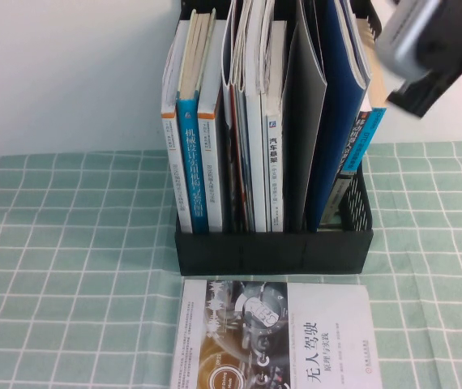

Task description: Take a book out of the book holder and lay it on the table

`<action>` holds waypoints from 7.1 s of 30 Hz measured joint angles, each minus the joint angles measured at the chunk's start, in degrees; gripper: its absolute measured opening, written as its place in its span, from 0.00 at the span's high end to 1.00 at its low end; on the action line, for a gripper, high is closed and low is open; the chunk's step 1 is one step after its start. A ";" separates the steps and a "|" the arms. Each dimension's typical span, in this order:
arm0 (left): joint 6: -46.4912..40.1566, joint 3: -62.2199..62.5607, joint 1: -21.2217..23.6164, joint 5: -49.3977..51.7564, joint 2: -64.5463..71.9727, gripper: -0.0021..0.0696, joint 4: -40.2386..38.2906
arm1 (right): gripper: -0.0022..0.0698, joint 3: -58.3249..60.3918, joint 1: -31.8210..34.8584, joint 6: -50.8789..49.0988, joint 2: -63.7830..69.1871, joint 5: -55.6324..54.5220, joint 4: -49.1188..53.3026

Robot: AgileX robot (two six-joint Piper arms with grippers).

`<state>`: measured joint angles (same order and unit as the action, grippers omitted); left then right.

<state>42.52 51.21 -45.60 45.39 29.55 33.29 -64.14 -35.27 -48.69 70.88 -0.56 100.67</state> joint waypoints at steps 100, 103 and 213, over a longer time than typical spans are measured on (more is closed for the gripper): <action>-37.78 -52.59 37.97 -26.13 -30.18 0.97 -35.74 | 0.97 50.72 0.43 55.84 -68.80 31.48 -102.32; -37.78 -52.59 37.97 -26.13 -30.18 0.97 -35.74 | 0.97 50.72 0.43 55.84 -68.80 31.48 -102.32; -39.12 -52.49 37.88 -25.77 -30.31 0.97 -35.86 | 0.97 65.78 33.09 53.45 -71.59 21.42 -92.86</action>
<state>3.40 -1.28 -7.72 19.61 -0.76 -2.58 1.63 -2.17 4.76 -0.71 20.86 7.81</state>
